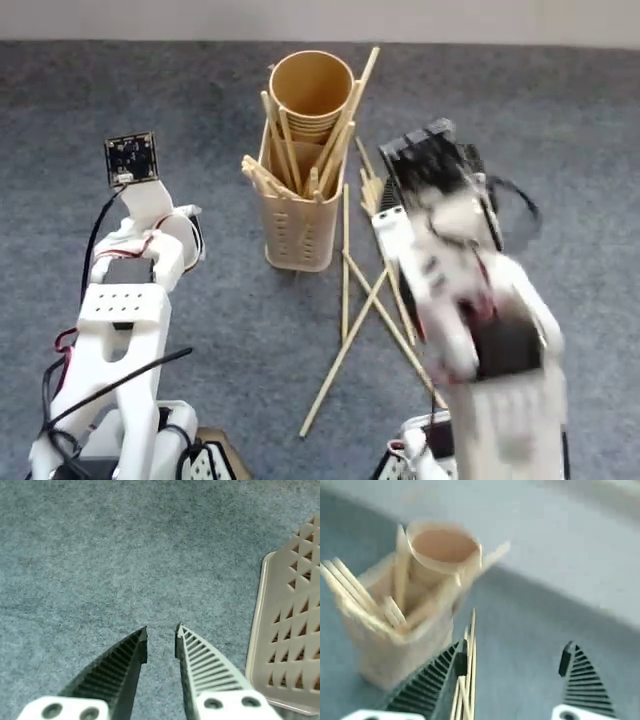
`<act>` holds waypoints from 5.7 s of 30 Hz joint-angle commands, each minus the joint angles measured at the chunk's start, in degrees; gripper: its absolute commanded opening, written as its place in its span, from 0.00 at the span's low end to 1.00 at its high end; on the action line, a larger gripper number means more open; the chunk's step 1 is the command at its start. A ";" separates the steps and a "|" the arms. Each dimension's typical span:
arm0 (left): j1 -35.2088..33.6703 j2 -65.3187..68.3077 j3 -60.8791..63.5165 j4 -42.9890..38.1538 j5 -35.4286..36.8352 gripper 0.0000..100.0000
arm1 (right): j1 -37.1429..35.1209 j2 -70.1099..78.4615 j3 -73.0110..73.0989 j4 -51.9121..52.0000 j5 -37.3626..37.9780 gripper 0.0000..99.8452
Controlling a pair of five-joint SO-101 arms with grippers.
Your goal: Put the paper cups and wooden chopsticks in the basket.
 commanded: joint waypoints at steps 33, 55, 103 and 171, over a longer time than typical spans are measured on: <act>1.01 -0.84 -0.13 -0.79 -0.09 0.11 | 11.56 22.20 34.15 -28.88 11.16 0.29; 1.01 -0.84 -0.13 -0.79 0.00 0.11 | 9.36 39.34 28.18 -30.81 13.54 0.00; 1.01 -0.75 0.48 -1.93 -0.09 0.11 | -14.90 6.81 13.76 -64.31 -20.48 0.00; 0.66 -0.75 0.48 -2.64 -0.09 0.11 | -13.93 7.60 6.64 -46.55 -15.47 0.13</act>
